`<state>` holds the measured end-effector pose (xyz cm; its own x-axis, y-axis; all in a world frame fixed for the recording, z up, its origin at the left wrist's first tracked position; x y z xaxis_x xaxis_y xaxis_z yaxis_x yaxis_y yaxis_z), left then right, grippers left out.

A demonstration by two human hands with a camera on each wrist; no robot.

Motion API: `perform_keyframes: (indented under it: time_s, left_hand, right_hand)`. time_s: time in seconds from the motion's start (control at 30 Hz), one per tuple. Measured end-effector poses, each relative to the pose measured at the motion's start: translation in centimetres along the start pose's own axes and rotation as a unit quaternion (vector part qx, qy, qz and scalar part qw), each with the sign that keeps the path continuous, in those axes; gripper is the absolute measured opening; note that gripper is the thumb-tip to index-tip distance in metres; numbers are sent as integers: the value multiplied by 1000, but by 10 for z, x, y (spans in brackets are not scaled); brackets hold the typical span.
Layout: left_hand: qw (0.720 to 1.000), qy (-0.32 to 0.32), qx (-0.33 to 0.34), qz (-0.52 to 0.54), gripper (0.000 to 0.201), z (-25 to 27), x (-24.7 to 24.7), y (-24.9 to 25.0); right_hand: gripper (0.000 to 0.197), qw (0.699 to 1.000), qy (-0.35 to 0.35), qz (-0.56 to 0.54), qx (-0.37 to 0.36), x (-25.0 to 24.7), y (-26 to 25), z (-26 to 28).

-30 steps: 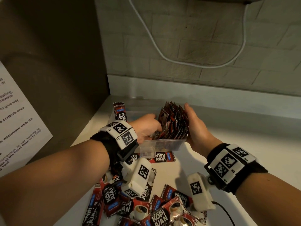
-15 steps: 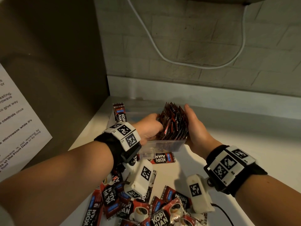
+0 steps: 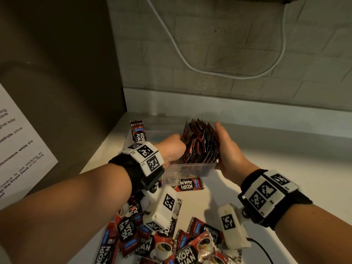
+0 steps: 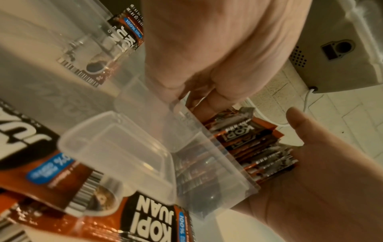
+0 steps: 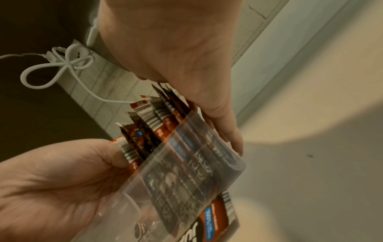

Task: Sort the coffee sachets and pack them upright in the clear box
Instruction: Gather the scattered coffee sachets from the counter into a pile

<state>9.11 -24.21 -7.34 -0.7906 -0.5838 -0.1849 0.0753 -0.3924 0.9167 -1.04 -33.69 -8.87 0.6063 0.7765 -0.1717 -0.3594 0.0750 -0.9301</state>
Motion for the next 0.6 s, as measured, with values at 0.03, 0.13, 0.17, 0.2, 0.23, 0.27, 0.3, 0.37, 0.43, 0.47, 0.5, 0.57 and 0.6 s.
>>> perform_keyframes:
  time_s: [0.03,0.13,0.17,0.2,0.23,0.27,0.3,0.37,0.43,0.47,0.5,0.57,0.6]
  left_hand:
    - [1000,0,-2,1,42,-1,-1,-1]
    - [1000,7,-2,-3,42,-4,-2,-2]
    - [1000,10,-4,-7,43,-4,-3,-3]
    - [1000,11,-6,-12,44,-5,-4,-3]
    - [1000,13,-9,-17,45,-4,-5,-4]
    - [1000,15,-11,-23,47,-3,-6,-3]
    - [999,17,-14,-26,48,-1,-9,-2]
    - [999,24,-7,-29,52,5,-16,0]
    - [998,38,25,-44,53,15,-28,2]
    - [996,46,48,-54,50,22,-34,3]
    - [994,55,69,-67,45,30,-42,3]
    - [986,71,105,-107,32,48,-59,0]
    - [981,75,116,-134,27,57,-67,-3]
  right_hand:
    - [58,1000,0,1,0,0,0,0]
    - [51,1000,7,-2,-1,-1,-2,2]
    - [49,1000,14,-3,-1,-2,-3,4]
    - [49,1000,19,-5,-2,-2,-4,6]
    - [51,1000,23,-6,-5,-3,-5,8]
    - [55,999,36,-2,-11,-5,-6,8]
    - [60,998,66,3,-26,-7,-7,9]
    - [54,982,158,24,-101,-16,-13,13]
    - [37,948,218,59,-226,-24,-24,28]
    - [38,934,202,86,-282,-25,-29,39]
    - [41,926,152,125,-321,-24,-32,49]
    - [42,895,0,269,-356,-16,-31,69]
    - [42,853,-77,371,-359,-11,-25,75]
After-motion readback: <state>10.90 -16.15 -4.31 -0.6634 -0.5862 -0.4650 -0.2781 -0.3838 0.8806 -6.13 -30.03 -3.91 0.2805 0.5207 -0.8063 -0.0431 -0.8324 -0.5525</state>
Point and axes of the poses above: each hand's wrist, its own z-axis away from the middle knuckle, its own x-axis out of the palm, y = z × x, the point moved 2 cm from there along -z, towards the middle knuckle, and after that the axes turned 12 degrees about z, right-handed, at the moved point
